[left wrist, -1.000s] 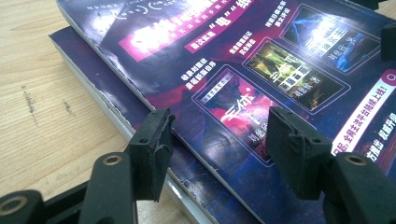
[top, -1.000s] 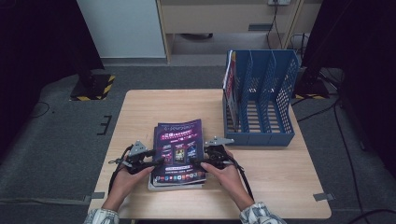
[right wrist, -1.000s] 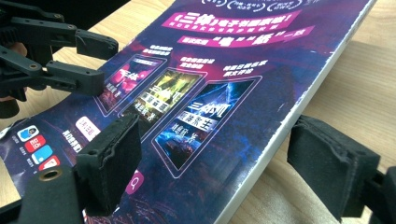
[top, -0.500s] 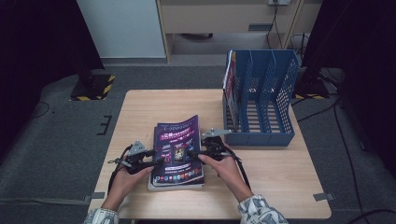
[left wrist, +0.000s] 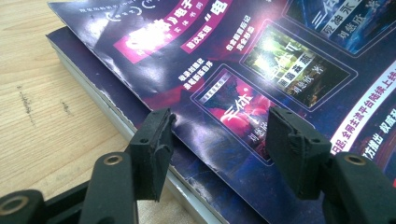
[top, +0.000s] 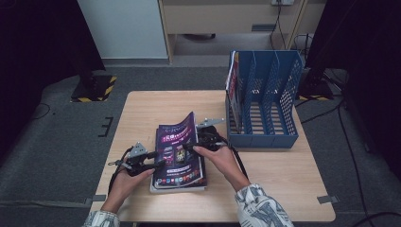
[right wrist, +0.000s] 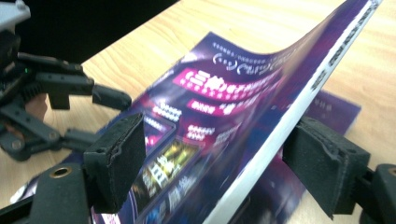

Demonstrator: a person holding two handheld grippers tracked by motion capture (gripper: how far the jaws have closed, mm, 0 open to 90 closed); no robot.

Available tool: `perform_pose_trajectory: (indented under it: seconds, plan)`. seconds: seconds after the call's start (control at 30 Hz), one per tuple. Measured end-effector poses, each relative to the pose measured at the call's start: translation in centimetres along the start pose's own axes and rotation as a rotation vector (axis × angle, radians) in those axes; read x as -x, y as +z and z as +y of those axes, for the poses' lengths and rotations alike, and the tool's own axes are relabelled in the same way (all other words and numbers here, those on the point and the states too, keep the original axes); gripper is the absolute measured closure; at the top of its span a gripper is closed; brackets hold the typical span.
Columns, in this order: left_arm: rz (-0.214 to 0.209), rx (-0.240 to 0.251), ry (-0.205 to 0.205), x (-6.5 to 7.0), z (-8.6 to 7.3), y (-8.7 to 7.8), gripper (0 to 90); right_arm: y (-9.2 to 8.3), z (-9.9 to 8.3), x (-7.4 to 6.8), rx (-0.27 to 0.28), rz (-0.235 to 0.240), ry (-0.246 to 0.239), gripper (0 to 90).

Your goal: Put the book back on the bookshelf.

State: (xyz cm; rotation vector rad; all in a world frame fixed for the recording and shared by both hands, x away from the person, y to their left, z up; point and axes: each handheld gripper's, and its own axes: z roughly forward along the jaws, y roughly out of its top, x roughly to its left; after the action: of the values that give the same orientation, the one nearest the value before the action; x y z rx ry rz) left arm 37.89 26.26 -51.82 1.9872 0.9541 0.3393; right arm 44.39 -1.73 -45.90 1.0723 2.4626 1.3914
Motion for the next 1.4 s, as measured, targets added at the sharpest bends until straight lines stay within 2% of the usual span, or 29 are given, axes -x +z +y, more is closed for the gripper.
perform_pose_trajectory:
  seconds: [0.07,0.17,0.27,0.3,0.4,0.43,0.6,0.67,0.8,0.87,0.9,1.07,1.17,1.2,1.3,1.33,1.37,1.4]
  plan:
    - [-0.001,-0.002,0.001,0.0,0.0,0.0,40.6,0.2,0.7,-0.3,-0.006,-0.006,-0.008,21.6]
    - [-0.001,-0.004,0.0,0.0,0.1,0.0,40.6,0.6,1.6,-0.6,-0.049,-0.013,-0.04,21.6]
    - [-0.002,-0.007,0.0,0.0,0.1,0.0,40.6,1.0,2.2,-0.6,-0.065,-0.011,-0.031,21.6]
    - [-0.003,-0.004,0.001,0.0,0.1,0.0,40.6,1.2,2.5,-0.6,-0.076,-0.019,-0.041,21.6]
    - [-0.003,-0.005,0.001,0.0,0.1,0.0,40.7,1.6,2.7,-0.7,-0.076,-0.018,-0.038,22.2]
    - [-0.002,-0.008,-0.001,0.0,0.1,0.0,40.7,1.8,2.9,-0.8,-0.079,-0.017,-0.076,25.4]
    - [-0.001,-0.011,0.0,0.0,0.1,0.0,40.7,2.1,3.3,-0.8,-0.083,0.003,-0.074,26.5]
    - [-0.002,-0.011,0.0,0.0,0.2,0.0,40.7,2.3,3.5,-1.0,-0.092,-0.001,-0.081,26.5]
    - [-0.001,-0.014,0.001,0.0,0.2,0.0,40.6,2.8,3.7,-1.1,-0.125,-0.019,-0.046,26.2]
    - [0.0,-0.016,0.002,0.0,0.2,0.0,40.6,3.0,3.7,-1.0,-0.125,-0.023,-0.049,26.2]
    - [0.001,-0.016,0.002,0.0,0.2,0.0,40.6,3.4,3.6,-1.0,-0.14,-0.027,-0.039,26.0]
    - [0.0,-0.016,0.0,0.0,0.2,0.0,40.6,4.0,3.4,-0.8,-0.167,-0.031,-0.047,26.3]
    - [0.003,-0.02,0.002,0.0,0.3,0.0,40.6,4.8,3.2,-0.6,-0.208,-0.043,-0.05,27.1]
    - [0.001,-0.021,-0.001,0.1,0.3,0.0,40.2,4.9,3.1,-0.6,-0.221,-0.043,-0.036,28.3]
    - [0.003,-0.022,-0.001,0.1,0.3,0.0,38.8,5.1,3.0,-0.2,-0.219,-0.056,-0.043,38.0]
    - [0.003,-0.022,-0.001,0.1,0.3,0.0,38.7,5.1,3.0,-0.2,-0.219,-0.056,-0.043,38.0]
    - [0.004,-0.023,-0.001,0.2,0.4,0.1,38.2,5.0,2.9,-0.1,-0.207,-0.076,-0.035,47.6]
    - [0.004,-0.023,-0.001,0.2,0.4,0.1,37.6,5.0,2.9,-0.1,-0.207,-0.076,-0.035,47.6]
